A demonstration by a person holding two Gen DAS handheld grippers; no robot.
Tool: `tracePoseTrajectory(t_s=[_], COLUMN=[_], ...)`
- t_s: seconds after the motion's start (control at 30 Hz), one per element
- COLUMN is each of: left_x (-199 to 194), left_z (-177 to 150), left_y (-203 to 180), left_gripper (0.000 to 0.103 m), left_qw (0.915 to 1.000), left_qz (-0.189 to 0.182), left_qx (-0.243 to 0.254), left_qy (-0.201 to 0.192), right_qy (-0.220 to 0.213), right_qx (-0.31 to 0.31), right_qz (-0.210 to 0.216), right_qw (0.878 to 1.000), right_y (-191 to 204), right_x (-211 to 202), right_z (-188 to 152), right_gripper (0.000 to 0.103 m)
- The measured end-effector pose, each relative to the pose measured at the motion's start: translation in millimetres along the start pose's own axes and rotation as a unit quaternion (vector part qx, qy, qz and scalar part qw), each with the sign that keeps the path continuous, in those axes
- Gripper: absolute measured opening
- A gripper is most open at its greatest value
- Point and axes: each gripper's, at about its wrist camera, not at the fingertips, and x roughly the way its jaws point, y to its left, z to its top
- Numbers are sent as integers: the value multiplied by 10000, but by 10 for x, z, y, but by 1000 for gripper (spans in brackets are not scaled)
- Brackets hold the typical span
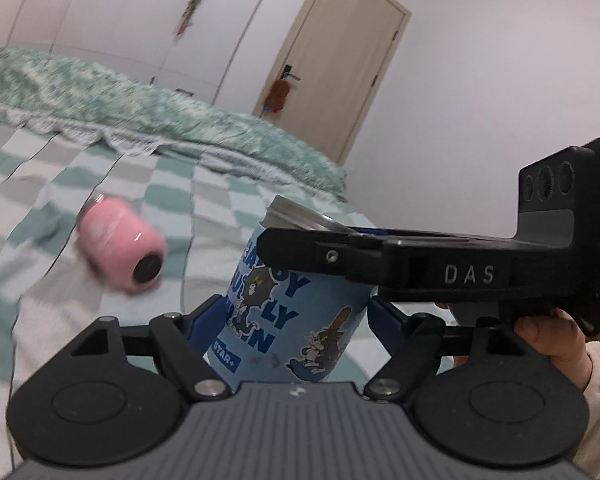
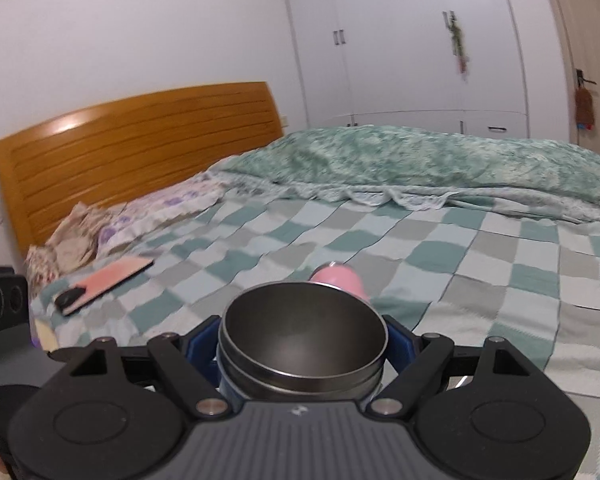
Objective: Flip cup upright
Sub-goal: 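Lift and rotate the blue cup with the right gripper, rim up, then lower the upright blue cup onto the bed and open the right gripper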
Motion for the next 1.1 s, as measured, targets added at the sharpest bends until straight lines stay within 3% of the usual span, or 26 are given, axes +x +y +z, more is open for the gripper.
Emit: tracePoseTrajectory(t_s=[0.3,0.43,1.1], left_x=[-72,-19,-24], left_z=[-436,-528,-806], left_y=[180,164,173], left_gripper=[79,79,83], left_qw=[9993,9993,9981], left_qz=[127,200,462], left_qx=[-316,-157,-39], left_qy=[160,259,406], right_qy=[-83,-114,-52], right_qx=[-396,-511,-956], right_qz=[-65,-243,-348], right_qw=[9992,9983,9948], right_y=[274,294,311], right_x=[66,77,12], right_z=[-493,-635,-909], right_gripper=[83,83,83])
